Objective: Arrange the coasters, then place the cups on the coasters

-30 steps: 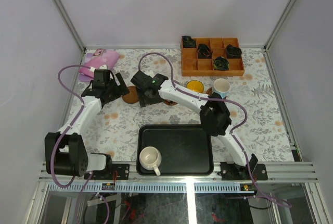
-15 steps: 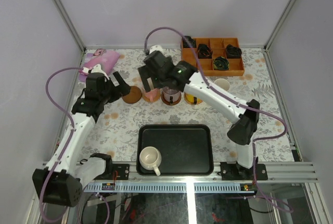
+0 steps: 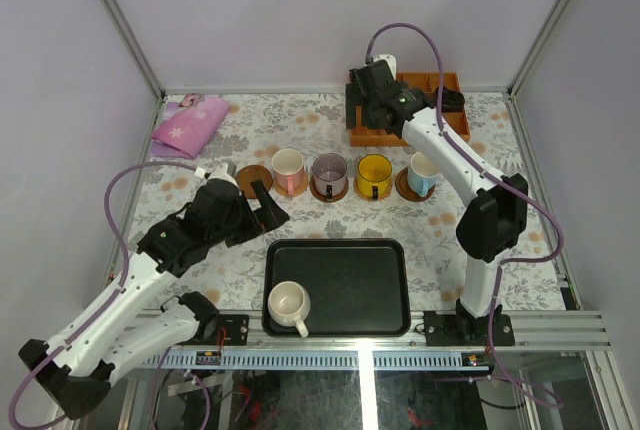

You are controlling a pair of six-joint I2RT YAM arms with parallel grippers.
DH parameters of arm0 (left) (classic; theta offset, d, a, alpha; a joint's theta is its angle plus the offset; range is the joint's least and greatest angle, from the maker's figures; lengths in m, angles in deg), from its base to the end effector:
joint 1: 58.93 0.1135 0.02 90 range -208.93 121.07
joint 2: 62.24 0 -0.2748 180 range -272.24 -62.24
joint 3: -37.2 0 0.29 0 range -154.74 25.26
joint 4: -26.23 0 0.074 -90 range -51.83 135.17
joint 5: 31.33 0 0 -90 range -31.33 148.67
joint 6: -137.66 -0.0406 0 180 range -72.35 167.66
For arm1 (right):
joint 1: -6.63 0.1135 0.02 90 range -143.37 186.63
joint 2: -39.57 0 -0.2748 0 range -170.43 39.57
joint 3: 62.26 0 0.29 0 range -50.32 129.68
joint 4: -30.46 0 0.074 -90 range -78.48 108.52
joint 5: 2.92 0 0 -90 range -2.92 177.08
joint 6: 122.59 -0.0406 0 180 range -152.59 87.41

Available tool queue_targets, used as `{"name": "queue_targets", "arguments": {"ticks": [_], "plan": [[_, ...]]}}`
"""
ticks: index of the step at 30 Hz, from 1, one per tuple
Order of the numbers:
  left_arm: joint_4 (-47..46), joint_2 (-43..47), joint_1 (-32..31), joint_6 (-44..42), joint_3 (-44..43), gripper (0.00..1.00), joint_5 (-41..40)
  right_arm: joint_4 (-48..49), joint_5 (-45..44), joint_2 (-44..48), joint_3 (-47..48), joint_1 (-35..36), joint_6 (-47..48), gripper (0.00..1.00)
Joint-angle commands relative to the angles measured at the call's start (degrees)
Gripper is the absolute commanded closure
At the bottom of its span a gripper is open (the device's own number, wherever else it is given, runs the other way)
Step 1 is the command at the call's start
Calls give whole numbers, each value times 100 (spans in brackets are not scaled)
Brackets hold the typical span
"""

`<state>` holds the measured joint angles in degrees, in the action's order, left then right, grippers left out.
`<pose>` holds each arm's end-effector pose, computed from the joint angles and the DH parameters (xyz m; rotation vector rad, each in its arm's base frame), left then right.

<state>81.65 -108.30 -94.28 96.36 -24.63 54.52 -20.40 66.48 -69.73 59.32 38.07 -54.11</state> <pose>0.1620 -0.1113 0.3171 -0.3138 2.3360 -0.6781 0.4185 0.2391 0.3647 0.0016 2.1964 0.1138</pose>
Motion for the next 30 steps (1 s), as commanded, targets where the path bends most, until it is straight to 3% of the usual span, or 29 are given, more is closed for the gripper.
{"name": "queue_targets", "arguments": {"ticks": [1,3,9,13,18,23,30], "plan": [[1001,-40,-583,880,-155,0,-71,680,-614,633,-514,64,296,1],[1264,-146,-908,1066,-161,1,-28,825,-915,791,-715,60,367,1],[1836,-293,-1819,1457,-227,15,-1,1087,-1300,1094,-1117,59,391,1],[2231,-205,-1980,1707,-181,20,-145,1079,-1379,1211,-1248,55,348,1],[2239,89,-1996,2185,229,41,-230,1051,-1312,1335,-1433,60,211,1],[1816,208,-2080,2233,744,42,120,1020,-1267,1368,-1498,56,157,1],[1540,-43,-2200,2176,966,42,-48,951,-1174,1247,-1421,59,168,1]]}}
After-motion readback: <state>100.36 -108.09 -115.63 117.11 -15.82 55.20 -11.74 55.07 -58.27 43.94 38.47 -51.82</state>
